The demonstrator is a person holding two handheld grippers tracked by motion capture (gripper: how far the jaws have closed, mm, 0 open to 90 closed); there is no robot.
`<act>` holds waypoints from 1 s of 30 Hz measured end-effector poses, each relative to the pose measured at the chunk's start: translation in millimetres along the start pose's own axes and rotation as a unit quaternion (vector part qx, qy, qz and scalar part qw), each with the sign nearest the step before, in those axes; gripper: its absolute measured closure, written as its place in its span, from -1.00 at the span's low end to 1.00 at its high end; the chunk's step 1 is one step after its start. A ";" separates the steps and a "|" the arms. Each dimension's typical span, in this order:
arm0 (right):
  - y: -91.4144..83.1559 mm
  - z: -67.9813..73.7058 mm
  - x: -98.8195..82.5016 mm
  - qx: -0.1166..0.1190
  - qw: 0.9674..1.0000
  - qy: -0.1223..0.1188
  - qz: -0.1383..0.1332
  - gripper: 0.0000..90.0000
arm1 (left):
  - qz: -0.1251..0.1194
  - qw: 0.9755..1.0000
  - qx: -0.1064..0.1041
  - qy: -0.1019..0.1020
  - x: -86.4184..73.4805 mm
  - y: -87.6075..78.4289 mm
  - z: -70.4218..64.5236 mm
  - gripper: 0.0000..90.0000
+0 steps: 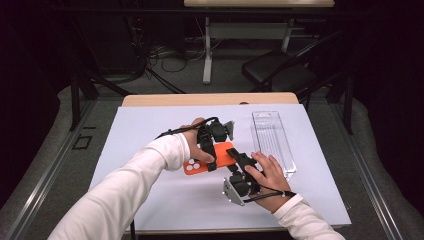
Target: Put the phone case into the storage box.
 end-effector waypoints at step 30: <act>4.2 3.0 -0.5 -0.037 0.997 -0.065 0.026 0.57 | 0.001 1.000 -0.010 0.004 4.4 -0.8 -5.6 -0.64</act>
Point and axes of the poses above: each handheld gripper's, and its own axes: y roughly forward along the jaws, x roughly out of its top, z roughly to its left, the point moved 6 cm from there along y, roughly forward along the jaws, and after that the axes turned 2 degrees about y, right-handed, at the moved point
